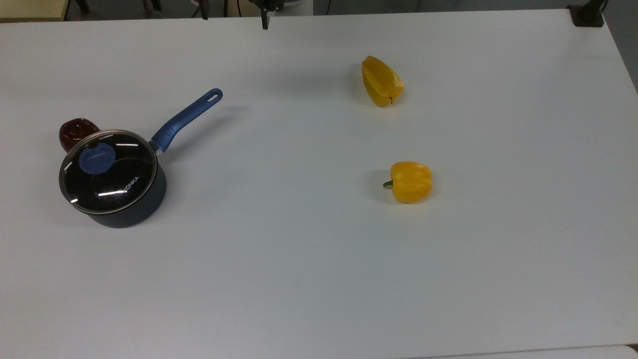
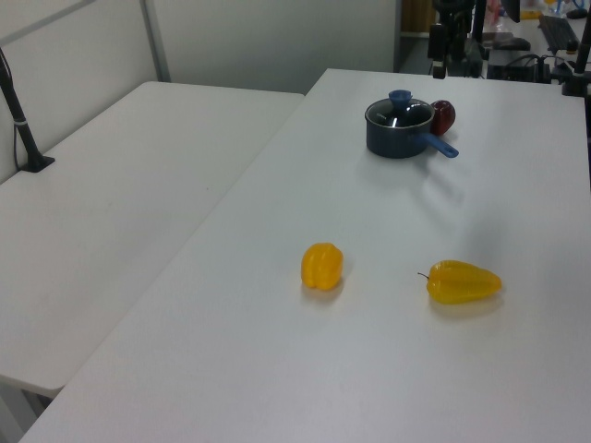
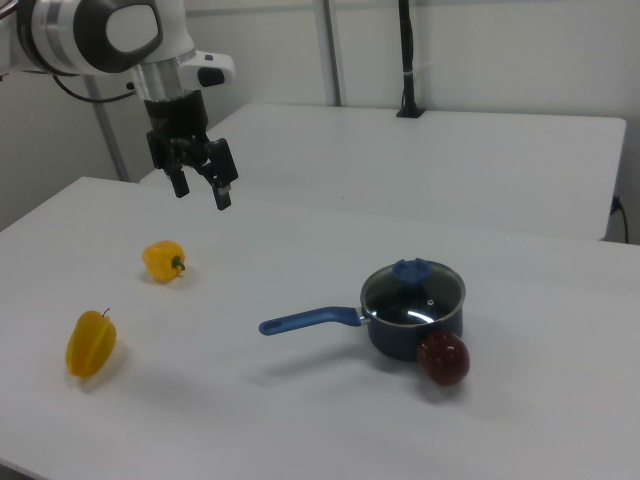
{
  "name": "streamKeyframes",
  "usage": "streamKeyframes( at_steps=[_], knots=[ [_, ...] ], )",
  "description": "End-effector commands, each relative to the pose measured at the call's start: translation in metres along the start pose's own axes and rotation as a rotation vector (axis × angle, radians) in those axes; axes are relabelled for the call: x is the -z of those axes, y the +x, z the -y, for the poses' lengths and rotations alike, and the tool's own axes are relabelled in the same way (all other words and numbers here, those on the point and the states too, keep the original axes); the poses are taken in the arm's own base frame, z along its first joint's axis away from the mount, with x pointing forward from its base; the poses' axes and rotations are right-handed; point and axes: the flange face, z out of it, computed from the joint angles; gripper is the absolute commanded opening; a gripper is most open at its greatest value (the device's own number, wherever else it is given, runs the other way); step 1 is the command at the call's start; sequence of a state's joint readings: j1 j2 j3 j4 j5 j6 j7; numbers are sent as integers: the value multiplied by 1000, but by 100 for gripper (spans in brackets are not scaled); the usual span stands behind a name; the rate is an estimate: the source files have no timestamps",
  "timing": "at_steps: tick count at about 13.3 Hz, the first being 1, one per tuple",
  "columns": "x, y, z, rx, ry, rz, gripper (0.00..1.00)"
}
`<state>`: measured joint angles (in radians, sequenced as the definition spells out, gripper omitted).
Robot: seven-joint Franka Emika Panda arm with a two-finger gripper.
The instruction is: Open lid
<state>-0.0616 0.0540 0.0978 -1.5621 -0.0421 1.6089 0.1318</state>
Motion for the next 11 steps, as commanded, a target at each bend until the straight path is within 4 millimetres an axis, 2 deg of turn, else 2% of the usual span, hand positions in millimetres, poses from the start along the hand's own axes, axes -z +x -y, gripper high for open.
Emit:
streamKeyframes(
  at_steps=[1,5,6,8,9,11],
  knots=[
    [0,1,-4,-1,11,-19,100],
    [-2,6,-12,-15,13,-29,100],
    [2,14,-36,-58,18,-76,100],
    [-15,40,-86,-145,23,-143,100],
    [-22,48,-104,-178,25,-171,100],
    [-51,72,-154,-254,25,-251,100]
  ],
)
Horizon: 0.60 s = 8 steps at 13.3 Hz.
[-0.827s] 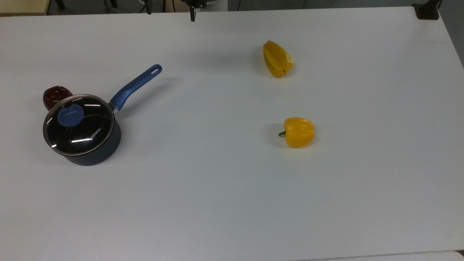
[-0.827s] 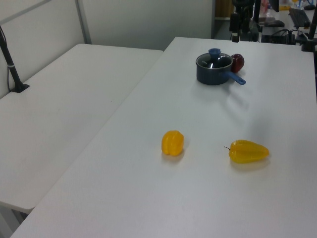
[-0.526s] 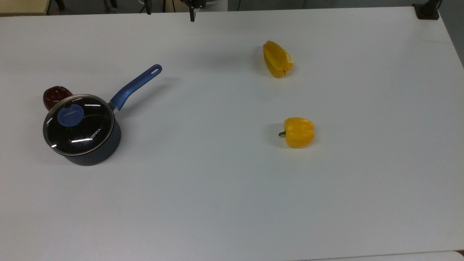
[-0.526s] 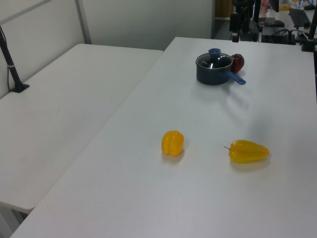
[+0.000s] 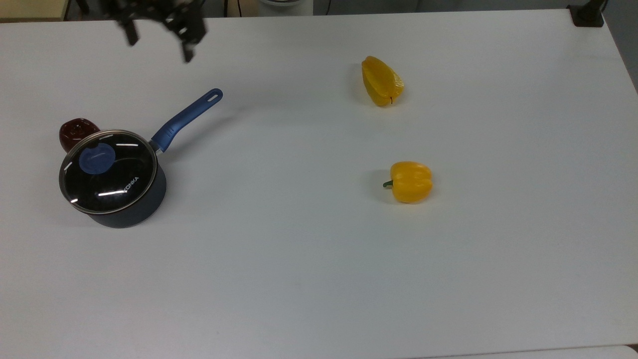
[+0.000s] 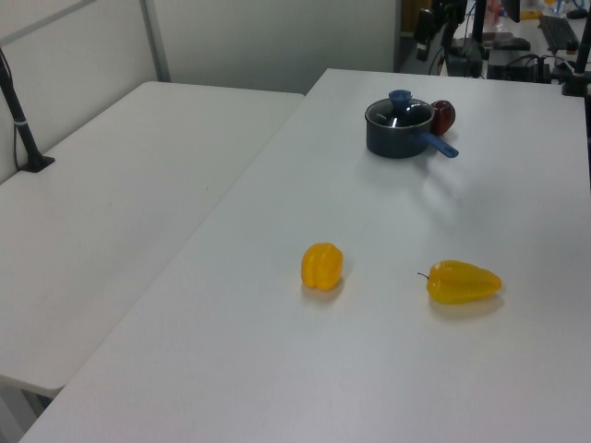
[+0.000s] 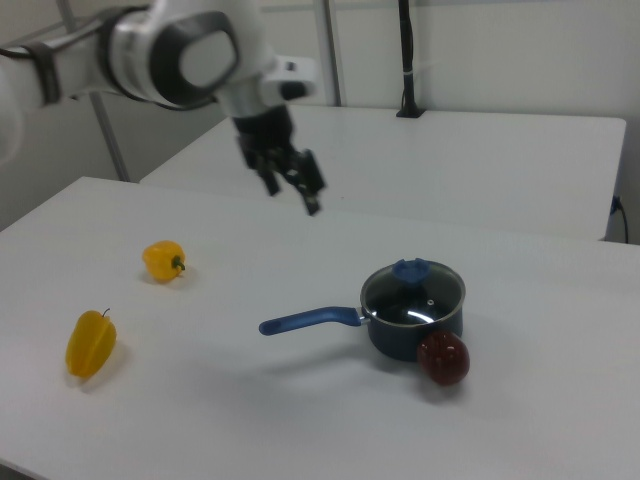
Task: Open lid
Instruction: 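Move the gripper down over the saucepan to the blue lid knob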
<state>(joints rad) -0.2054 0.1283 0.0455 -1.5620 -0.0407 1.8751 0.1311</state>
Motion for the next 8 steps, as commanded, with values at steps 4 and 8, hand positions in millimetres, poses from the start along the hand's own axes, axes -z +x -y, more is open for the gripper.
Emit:
streamKeyframes(
  at_steps=[4,8],
  knots=[
    [-88,54,-72,-131,10,-162,100],
    [-154,67,-84,-141,-1,-183,100]
  ],
)
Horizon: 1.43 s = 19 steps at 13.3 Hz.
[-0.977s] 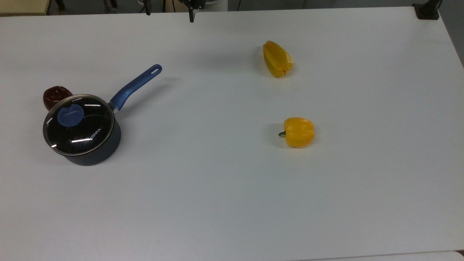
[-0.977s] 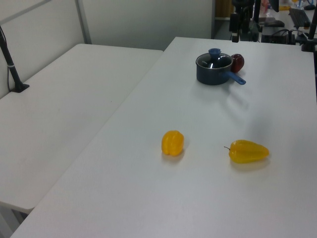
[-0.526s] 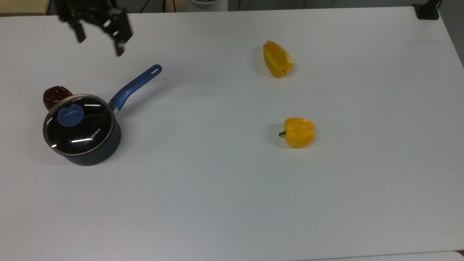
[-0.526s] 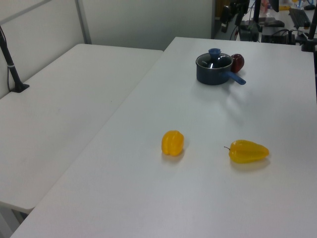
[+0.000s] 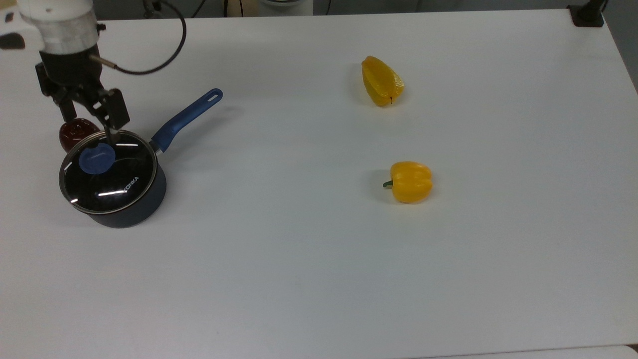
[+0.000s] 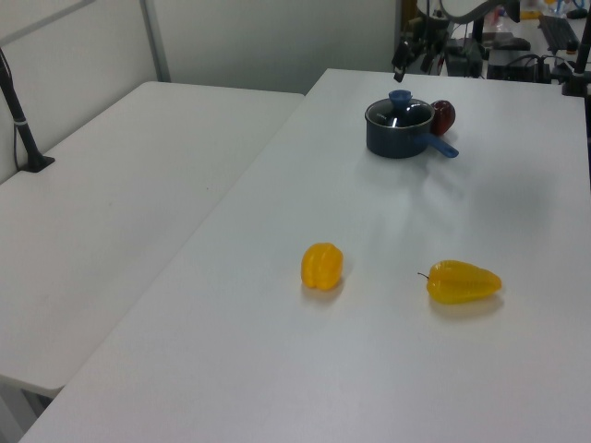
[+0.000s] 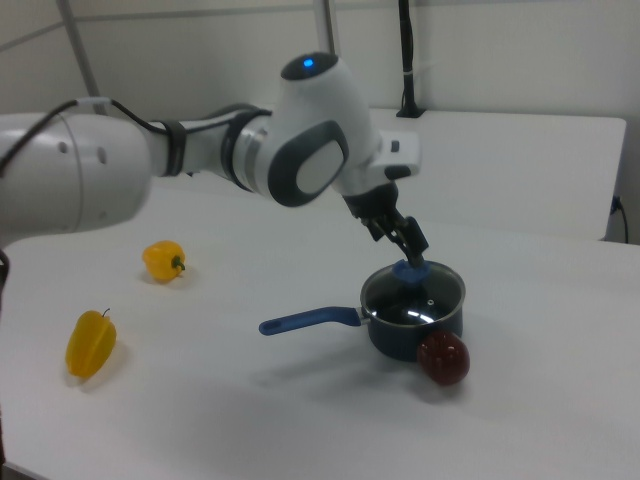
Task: Open lid
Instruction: 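Move the gripper down over the saucepan to the blue lid knob, then close the gripper on the blue knob of the glass lid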
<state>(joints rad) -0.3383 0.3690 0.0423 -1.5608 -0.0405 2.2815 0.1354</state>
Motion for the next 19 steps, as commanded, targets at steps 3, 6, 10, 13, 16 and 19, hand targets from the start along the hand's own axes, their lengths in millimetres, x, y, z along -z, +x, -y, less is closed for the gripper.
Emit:
streamKeyframes(
  at_steps=[3,6,10,13,16,19],
  knots=[
    [-41,1,-3,-2,-15,-14,100],
    [-51,1,-4,0,-16,-31,100],
    [-56,0,0,38,-41,-35,87],
    [-56,-1,1,40,-42,-33,59],
    [-41,2,1,31,-37,-44,44],
    [-6,0,24,61,-21,-70,43]
  ],
)
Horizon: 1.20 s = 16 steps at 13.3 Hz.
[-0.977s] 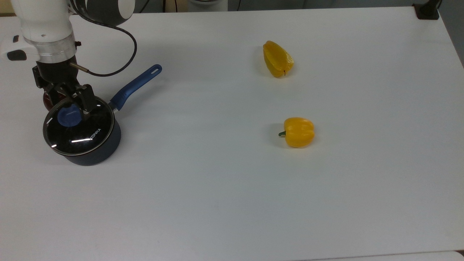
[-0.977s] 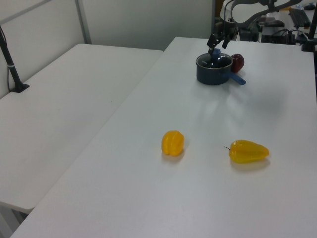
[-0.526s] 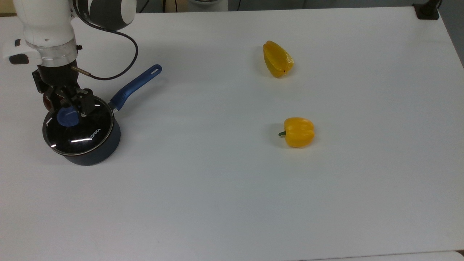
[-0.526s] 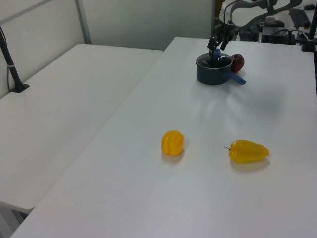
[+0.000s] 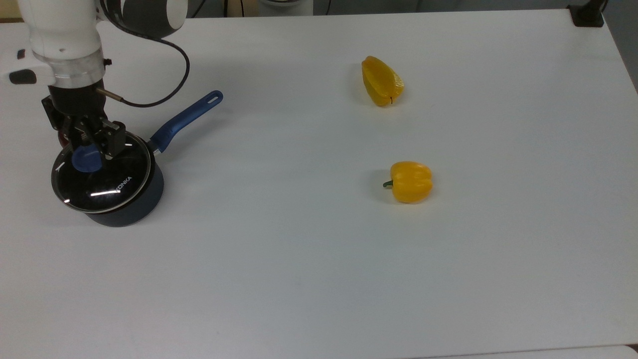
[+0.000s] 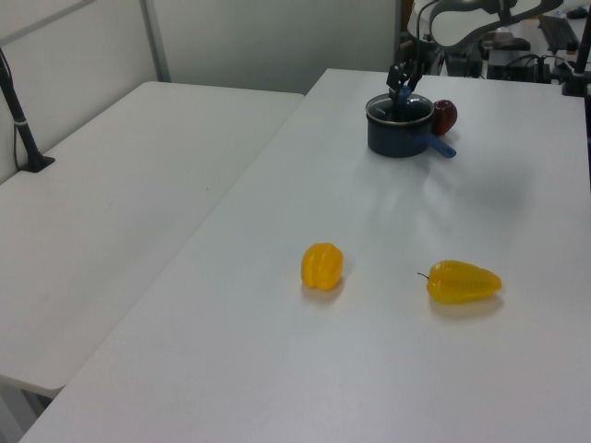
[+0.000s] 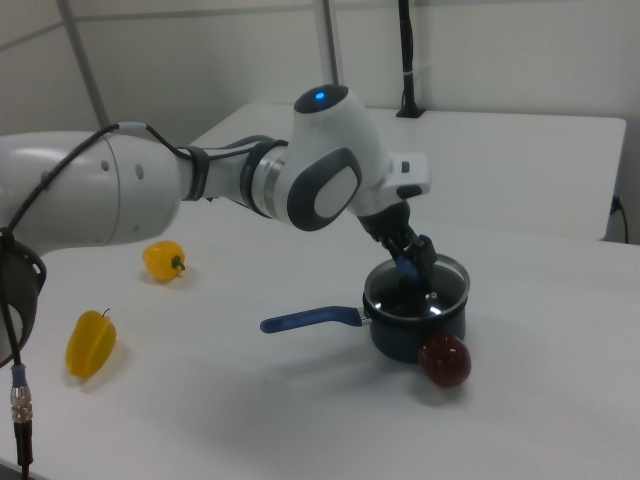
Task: Open lid
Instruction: 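Lift the glass lid off the saucepan and carry it toward the peppers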
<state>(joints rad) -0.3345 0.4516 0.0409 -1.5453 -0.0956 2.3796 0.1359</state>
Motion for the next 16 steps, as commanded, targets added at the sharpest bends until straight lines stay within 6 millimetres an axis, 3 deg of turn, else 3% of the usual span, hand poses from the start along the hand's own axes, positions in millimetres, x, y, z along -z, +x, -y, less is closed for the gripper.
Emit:
streamKeyframes(
  at_steps=[1,4,7,11,16],
  knots=[
    [47,-9,49,49,17,-4,44],
    [53,-39,145,36,49,41,44],
    [45,-73,206,59,69,83,44],
    [16,-111,258,120,78,135,44],
    [-29,-130,293,189,104,85,44]
  ],
)
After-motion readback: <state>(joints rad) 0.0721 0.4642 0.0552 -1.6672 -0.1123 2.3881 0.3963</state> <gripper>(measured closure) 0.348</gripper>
